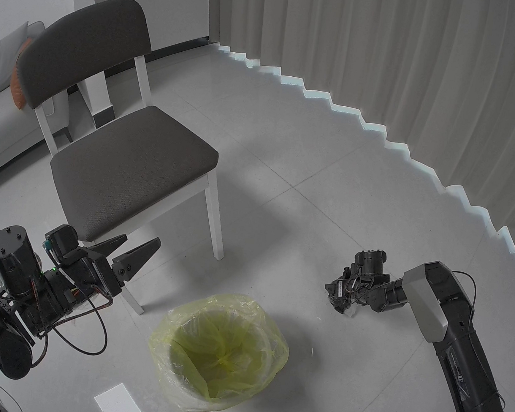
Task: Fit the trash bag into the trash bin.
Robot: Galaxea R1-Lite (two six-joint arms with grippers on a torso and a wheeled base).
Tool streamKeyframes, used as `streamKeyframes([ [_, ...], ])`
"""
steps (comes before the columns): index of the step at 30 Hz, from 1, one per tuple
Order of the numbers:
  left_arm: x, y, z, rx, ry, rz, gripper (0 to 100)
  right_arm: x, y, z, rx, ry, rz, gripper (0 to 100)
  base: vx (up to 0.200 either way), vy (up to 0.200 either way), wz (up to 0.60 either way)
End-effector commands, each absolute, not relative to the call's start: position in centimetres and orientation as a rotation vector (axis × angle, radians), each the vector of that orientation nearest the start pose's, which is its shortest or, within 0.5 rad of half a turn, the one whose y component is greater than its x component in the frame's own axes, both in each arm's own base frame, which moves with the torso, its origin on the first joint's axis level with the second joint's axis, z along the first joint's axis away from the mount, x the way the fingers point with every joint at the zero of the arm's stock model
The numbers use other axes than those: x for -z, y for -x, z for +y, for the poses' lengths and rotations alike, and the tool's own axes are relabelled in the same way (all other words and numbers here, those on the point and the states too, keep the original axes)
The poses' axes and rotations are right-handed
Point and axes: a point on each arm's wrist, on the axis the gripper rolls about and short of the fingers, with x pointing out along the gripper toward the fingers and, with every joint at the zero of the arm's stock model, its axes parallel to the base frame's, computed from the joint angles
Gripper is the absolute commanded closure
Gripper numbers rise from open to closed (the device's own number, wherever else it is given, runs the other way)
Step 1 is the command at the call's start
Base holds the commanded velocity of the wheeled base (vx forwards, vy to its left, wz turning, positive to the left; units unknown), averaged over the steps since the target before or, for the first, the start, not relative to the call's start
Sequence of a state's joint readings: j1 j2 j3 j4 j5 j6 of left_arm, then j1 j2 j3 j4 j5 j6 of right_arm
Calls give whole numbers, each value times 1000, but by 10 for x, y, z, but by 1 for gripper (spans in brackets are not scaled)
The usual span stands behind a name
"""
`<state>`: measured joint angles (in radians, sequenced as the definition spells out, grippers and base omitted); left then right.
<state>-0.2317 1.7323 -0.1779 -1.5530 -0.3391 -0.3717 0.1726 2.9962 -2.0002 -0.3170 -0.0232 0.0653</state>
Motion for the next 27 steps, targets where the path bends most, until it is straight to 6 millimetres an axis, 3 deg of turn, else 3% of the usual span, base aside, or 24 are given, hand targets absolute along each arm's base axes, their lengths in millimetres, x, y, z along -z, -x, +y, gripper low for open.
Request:
streamKeyframes([
  [1,-124,-220,-58,562,363,94,0,133,-526,91,-124,12,689,0,0,0,0],
  [2,-124,-220,-58,562,363,94,0,133,-526,91,-124,15,687,0,0,0,0],
  [3,-124,-220,-58,562,365,94,0,134,-526,90,-124,20,691,100,0,0,0],
  [11,-123,-221,-59,563,367,96,0,133,-525,87,-119,24,715,100,0,0,0],
  [17,-123,-221,-59,562,368,98,0,121,-528,87,-112,27,693,100,0,0,0],
  [19,-124,-222,-59,564,366,90,0,67,-536,94,-121,26,592,100,0,0,0],
  [21,-127,-222,-59,565,365,78,0,-3,-539,103,-141,19,459,100,0,0,0],
  [22,-130,-224,-59,565,366,61,0,-49,-522,111,-172,16,430,100,0,0,0],
  [24,-130,-225,-59,561,363,56,0,-68,-507,116,-193,17,434,100,0,0,0],
  [26,-131,-229,-56,537,362,48,0,-100,-480,125,-237,20,430,100,0,0,0],
  [27,-131,-229,-56,534,362,46,0,-103,-478,125,-240,20,428,100,0,0,0],
])
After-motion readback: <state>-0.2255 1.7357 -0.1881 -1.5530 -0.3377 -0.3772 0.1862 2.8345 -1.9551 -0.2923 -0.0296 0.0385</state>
